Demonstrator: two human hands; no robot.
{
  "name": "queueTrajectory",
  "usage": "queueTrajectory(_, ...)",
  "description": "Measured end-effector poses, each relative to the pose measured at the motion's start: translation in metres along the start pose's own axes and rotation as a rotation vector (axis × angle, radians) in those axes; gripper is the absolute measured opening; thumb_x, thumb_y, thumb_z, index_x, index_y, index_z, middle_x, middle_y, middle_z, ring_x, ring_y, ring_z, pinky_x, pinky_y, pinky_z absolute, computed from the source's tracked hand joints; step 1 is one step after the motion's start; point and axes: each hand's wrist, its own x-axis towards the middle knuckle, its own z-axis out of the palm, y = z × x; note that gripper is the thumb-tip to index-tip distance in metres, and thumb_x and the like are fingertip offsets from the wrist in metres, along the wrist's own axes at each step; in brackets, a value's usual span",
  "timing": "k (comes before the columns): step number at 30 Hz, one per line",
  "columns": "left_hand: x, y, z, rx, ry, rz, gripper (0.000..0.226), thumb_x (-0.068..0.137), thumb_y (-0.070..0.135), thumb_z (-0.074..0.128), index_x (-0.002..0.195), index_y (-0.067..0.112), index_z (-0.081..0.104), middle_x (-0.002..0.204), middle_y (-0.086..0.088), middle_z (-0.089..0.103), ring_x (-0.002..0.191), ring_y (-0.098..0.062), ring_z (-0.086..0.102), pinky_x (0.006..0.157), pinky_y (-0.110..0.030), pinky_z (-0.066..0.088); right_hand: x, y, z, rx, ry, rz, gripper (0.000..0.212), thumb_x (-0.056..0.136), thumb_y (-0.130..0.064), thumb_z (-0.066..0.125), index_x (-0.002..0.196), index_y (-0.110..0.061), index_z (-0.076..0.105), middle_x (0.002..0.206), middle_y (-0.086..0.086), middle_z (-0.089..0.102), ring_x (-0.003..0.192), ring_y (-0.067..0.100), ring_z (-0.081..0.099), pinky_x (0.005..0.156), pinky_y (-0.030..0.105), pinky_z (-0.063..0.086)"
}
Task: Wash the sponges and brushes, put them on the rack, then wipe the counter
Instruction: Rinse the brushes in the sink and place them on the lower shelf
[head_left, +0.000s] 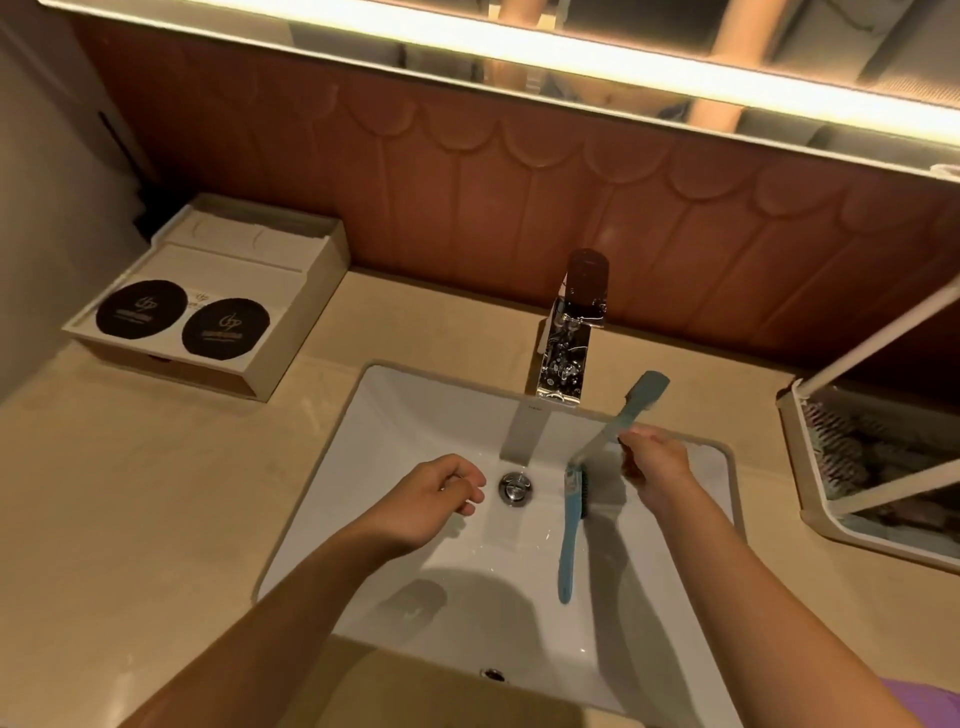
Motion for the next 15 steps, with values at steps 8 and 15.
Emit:
queueTrajectory(8,-0.028,-0.008,0.018,-0.136,0.019,-0.014,0.022,0.097,0.024,0.042,0.097,0.014,0.061,0.084,0.004,0.062,0.075,-0.009,0.058,0.064,-0.02,0.04,-0.126,0.037,0.024,0.243,-0.381,0.111,0.013,0.091,-0.008,0.054,0.08,-0.013,0.058,0.06,0.0,0.047,0.042,0.006,0.041,0.037,0.016,0.035)
queueTrajectory(15,-0.062,-0.04,0.01,-0.159,0.211,0.02,0.024,0.095,0.026,0.049,0.077,0.014,0.06,0.067,0.003,0.058,0.062,-0.008,0.055,0.061,-0.018,0.042,-0.198,0.07,0.061,-0.067,-0.496,-0.052,0.005,0.086,-0.011,0.062,0.082,-0.014,0.06,0.07,0.003,0.052,0.057,0.011,0.044,0.054,0.022,0.038)
